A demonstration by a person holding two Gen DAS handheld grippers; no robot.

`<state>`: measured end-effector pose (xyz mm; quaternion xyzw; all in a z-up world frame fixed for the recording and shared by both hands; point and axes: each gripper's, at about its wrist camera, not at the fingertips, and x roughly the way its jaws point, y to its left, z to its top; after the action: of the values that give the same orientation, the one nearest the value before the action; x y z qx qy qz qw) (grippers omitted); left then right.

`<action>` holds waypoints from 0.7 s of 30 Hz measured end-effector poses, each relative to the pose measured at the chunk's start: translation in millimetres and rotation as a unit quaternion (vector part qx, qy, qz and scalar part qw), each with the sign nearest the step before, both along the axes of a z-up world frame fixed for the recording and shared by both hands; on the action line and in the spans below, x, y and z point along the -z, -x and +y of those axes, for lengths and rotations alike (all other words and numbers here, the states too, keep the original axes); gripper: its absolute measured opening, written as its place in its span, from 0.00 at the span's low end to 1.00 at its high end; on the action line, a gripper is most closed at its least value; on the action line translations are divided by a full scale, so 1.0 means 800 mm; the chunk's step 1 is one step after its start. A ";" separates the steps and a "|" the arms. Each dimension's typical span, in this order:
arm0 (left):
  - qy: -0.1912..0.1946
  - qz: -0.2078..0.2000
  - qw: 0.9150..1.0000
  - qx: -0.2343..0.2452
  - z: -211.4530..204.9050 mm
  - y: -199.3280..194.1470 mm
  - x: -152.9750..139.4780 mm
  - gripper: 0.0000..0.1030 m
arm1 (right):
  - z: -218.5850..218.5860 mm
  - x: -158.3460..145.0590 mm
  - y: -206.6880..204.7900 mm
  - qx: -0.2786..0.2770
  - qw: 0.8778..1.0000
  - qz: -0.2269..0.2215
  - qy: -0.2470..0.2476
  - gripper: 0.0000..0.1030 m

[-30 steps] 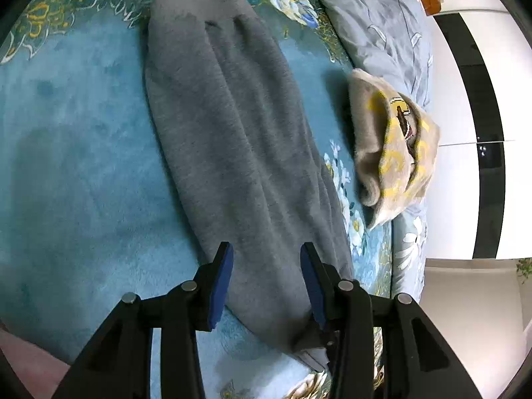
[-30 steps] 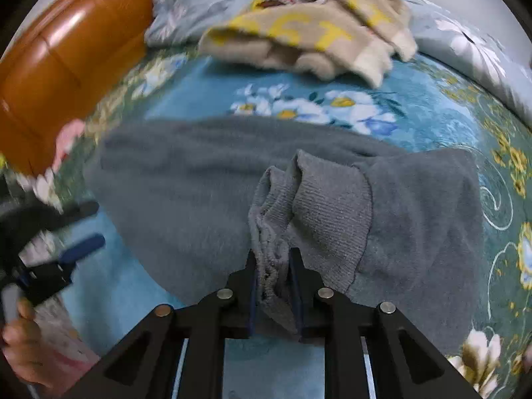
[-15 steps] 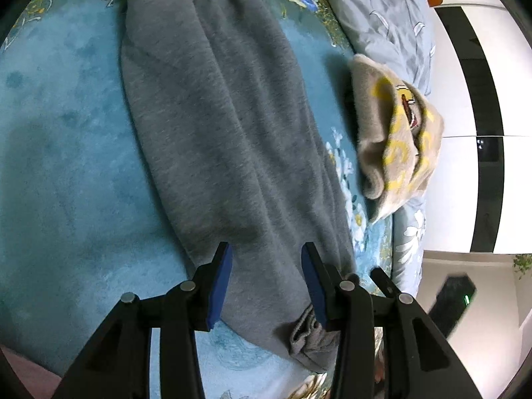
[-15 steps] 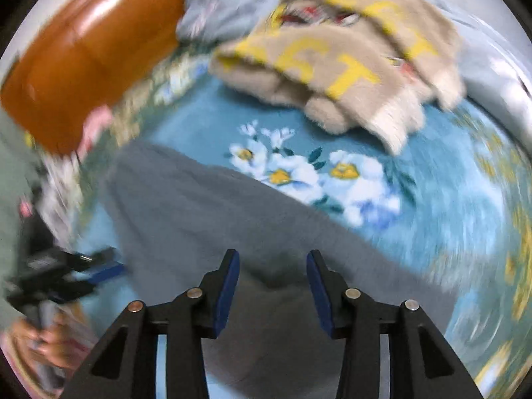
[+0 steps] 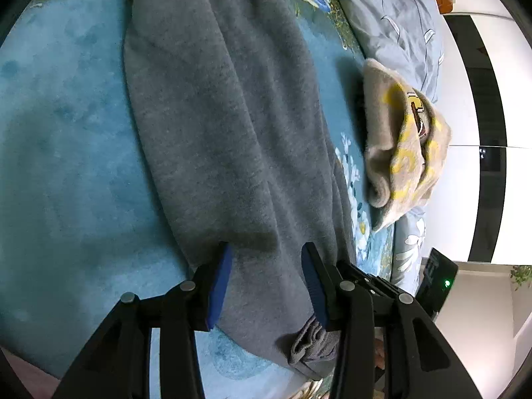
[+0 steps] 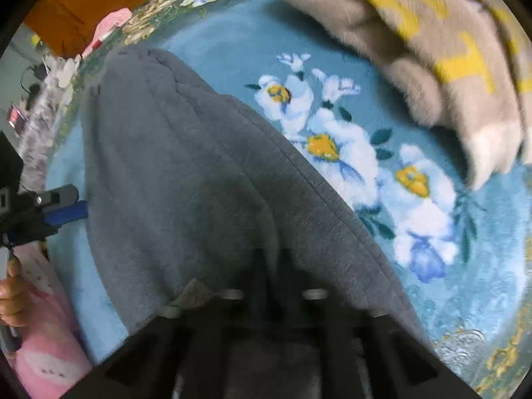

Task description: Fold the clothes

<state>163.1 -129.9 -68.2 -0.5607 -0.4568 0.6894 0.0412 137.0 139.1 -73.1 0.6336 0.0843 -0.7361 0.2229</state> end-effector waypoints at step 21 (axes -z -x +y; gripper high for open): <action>-0.012 0.017 1.000 0.011 0.006 0.008 -0.005 0.43 | 0.071 -0.065 0.012 0.170 0.980 0.091 -0.055 0.24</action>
<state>156.6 -125.4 -64.4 -0.5538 -0.4576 0.6928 0.0630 127.3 196.0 -21.0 0.5799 0.0354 -0.8124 0.0504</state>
